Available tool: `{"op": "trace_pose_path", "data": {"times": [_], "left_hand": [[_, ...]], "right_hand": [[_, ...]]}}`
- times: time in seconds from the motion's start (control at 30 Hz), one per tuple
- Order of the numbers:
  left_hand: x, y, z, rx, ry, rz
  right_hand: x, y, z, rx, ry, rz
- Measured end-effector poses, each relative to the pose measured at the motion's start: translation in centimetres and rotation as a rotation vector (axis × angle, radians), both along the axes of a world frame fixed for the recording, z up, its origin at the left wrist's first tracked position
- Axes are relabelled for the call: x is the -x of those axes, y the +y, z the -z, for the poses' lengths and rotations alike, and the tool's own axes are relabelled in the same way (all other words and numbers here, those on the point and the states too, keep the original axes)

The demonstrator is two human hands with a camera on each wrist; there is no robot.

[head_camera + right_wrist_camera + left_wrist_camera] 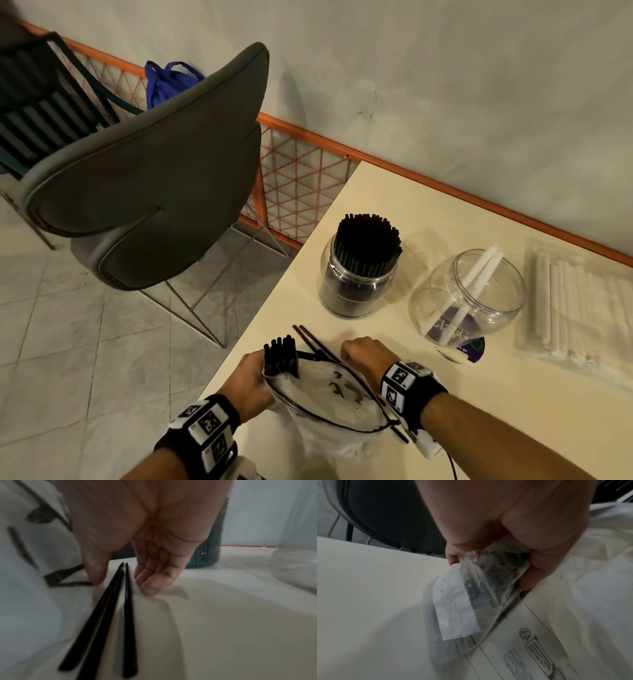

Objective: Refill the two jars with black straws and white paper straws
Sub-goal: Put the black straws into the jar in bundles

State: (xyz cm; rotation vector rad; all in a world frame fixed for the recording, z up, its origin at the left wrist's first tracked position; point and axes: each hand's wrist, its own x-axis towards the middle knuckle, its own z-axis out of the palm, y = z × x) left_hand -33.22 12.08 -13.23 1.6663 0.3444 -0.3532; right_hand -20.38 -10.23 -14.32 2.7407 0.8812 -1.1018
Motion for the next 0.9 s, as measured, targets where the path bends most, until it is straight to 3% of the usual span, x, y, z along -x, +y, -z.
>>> {"op": "trace_pose_path", "data": {"times": [0.07,0.2,0.43,0.63,0.9], "left_hand": [[-0.1,0.1,0.2,-0.124,-0.006,0.044],[-0.2,0.1,0.4,-0.207,-0.016,0.067],[-0.5,-0.5,-1.5,-0.218,-0.052,0.11],[-0.4,-0.6,-0.5,-0.202,-0.049,0.062],[-0.8,-1.0,-0.3,-0.289,-0.08,0.122]], "right_hand": [[0.5,0.1,0.1,0.006,-0.046,-0.044],[0.3,-0.1,0.2,0.042,-0.07,-0.035],[0.2,-0.9,0.1,0.061,-0.098,-0.048],[1.0,-1.5,0.1,0.03,-0.092,-0.06],[1.8,-2.3,-0.1,0.04,-0.155,-0.034]]}}
